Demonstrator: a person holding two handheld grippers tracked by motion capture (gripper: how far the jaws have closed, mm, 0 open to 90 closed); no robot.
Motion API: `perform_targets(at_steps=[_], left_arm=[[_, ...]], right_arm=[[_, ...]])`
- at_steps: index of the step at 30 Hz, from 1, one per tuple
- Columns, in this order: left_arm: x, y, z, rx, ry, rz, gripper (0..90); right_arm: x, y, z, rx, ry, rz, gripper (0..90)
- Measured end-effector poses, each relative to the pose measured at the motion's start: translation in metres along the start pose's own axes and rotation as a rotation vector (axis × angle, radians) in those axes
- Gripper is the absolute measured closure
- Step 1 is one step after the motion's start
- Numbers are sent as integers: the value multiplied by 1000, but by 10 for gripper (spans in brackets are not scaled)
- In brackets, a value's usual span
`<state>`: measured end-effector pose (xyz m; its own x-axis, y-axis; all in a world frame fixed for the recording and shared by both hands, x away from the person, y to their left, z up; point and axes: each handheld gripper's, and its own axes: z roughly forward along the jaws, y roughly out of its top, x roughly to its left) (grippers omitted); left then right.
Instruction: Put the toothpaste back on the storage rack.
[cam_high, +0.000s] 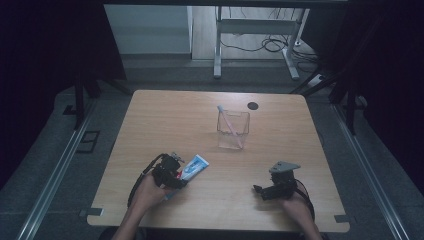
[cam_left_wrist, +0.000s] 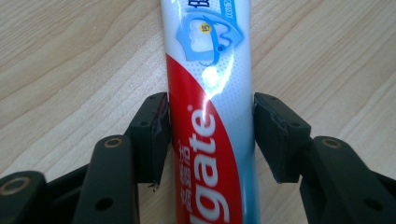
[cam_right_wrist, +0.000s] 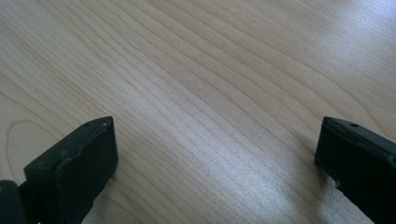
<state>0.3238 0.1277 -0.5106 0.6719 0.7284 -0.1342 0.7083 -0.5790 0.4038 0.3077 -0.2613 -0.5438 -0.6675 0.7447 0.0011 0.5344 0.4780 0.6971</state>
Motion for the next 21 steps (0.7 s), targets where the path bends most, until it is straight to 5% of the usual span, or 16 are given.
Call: perform_targets(at_steps=[11, 21], left_arm=[[-1, 14, 4, 46, 12, 15, 489], [-1, 16, -2, 39, 4, 0, 675]], right_arm=[[0, 0, 0, 0, 0, -1, 0], [0, 0, 0, 0, 0, -1, 0]])
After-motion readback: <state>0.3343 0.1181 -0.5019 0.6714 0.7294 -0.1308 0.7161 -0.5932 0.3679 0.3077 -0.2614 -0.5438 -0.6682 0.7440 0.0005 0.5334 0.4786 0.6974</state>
